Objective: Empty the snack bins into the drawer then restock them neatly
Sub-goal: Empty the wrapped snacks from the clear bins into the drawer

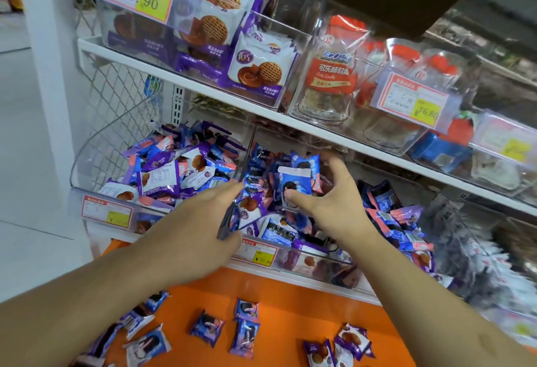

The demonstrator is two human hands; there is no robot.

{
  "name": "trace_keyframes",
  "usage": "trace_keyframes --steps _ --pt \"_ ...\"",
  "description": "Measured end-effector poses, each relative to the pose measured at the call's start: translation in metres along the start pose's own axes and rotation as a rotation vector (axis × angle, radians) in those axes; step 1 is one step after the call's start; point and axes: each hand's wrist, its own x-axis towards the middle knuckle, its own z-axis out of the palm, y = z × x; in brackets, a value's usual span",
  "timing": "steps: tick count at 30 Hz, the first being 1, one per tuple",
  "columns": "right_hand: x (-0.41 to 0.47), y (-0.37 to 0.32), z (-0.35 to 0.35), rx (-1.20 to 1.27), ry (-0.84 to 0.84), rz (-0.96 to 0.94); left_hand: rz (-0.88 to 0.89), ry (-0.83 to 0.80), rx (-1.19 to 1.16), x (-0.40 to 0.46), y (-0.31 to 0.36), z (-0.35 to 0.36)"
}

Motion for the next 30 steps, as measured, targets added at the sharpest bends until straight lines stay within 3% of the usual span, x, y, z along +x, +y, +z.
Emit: trace_keyframes --steps 4,8,12,14,20,30 --pt "-0.047 -0.018 -0.014 0.132 -0.081 -0.007 -0.021 0.068 -0.111 -0.009 0.022 -0.001" --pt "-0.095 -0.025 -0.019 0.368 -0.232 0.067 -0.083 -0.081 -0.425 -0.025 0.047 -0.005" --pt "-0.127 -0.014 -0.021 0.63 -0.246 0.189 -0.18 -0.271 -0.846 -0.044 0.071 -0.003" --pt "-0.142 -0.011 -0.021 0.728 -0.245 0.268 -0.238 -0.227 -0.873 -0.056 0.08 0.003" --pt "-0.169 -0.009 -0.028 0.327 -0.386 0.222 -0.416 -0.103 -1.059 -0.08 0.085 0.025" --pt "-0.163 0.016 -0.034 -0.036 -0.441 0.19 -0.316 -0.206 -0.841 -0.066 0.073 0.044"
